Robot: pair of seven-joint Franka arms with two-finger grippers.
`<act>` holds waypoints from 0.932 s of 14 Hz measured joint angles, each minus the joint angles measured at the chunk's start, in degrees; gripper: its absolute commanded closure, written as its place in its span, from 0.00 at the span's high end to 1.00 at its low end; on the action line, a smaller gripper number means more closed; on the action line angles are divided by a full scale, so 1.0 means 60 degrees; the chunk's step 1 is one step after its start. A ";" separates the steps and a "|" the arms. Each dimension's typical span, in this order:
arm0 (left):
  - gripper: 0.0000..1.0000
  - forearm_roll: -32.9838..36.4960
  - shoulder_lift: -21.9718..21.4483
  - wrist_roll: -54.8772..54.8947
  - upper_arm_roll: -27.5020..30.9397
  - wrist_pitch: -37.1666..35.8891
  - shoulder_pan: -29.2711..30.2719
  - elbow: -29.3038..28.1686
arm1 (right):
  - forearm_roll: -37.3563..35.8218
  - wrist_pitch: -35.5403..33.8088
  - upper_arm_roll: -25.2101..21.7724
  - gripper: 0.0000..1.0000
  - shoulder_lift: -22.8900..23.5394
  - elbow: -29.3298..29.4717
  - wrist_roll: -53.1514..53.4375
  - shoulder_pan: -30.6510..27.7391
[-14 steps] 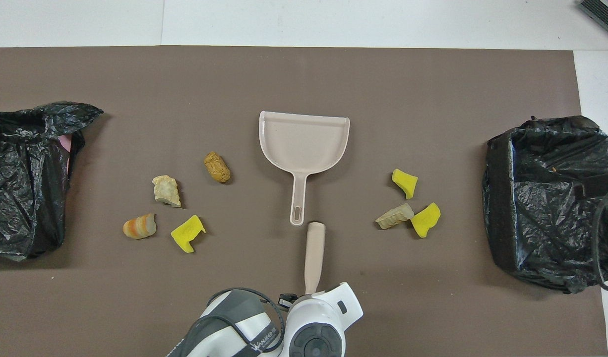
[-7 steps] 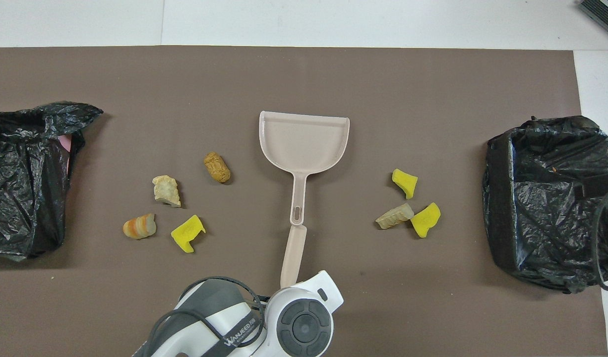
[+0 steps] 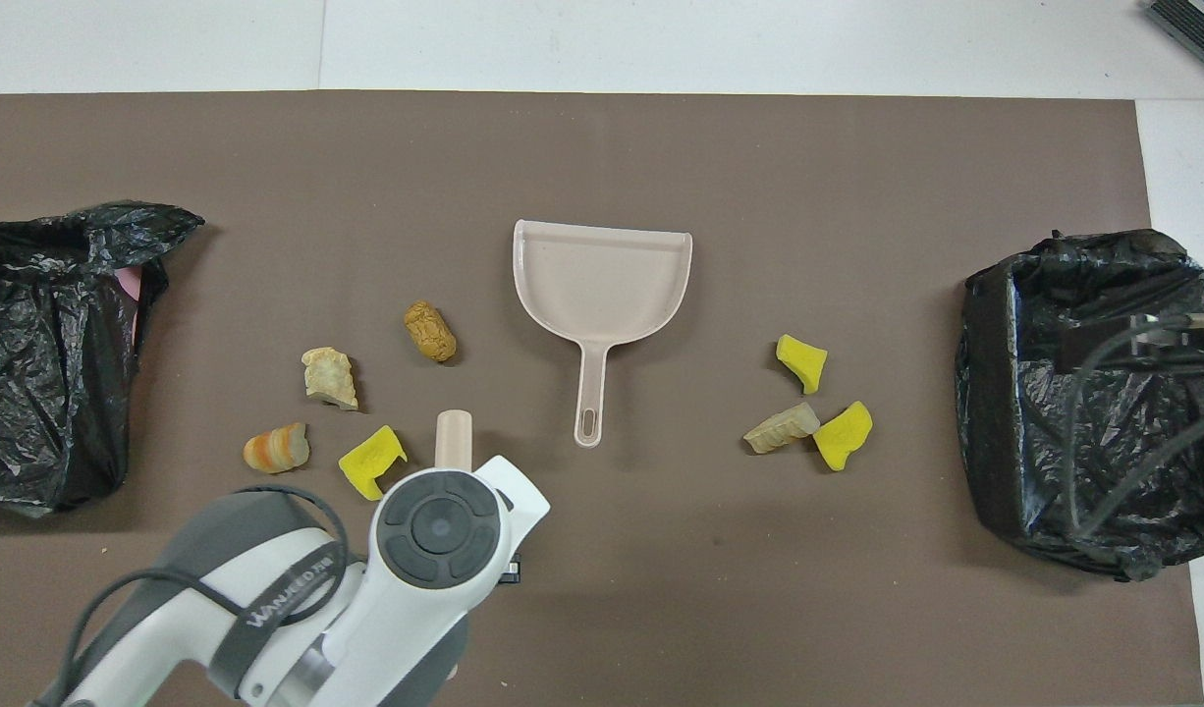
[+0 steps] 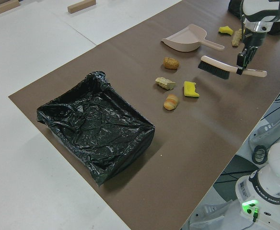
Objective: Sweep and dump trash in bin
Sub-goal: 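Lift the brush with the left gripper while the right gripper grasps the dustpan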
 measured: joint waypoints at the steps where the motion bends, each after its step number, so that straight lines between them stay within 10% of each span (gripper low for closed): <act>1: 0.00 0.0006 -0.0227 -0.0229 0.0004 -0.0481 0.0362 0.0035 | 0.0048 0.0414 0.0029 1.00 0.0250 -0.0082 0.0499 0.0437; 13: 0.00 0.0579 -0.2093 -0.2098 -0.0017 -0.0352 0.3315 -0.2542 | 0.1163 0.5503 0.0117 1.00 0.4596 -0.0179 0.5849 0.4744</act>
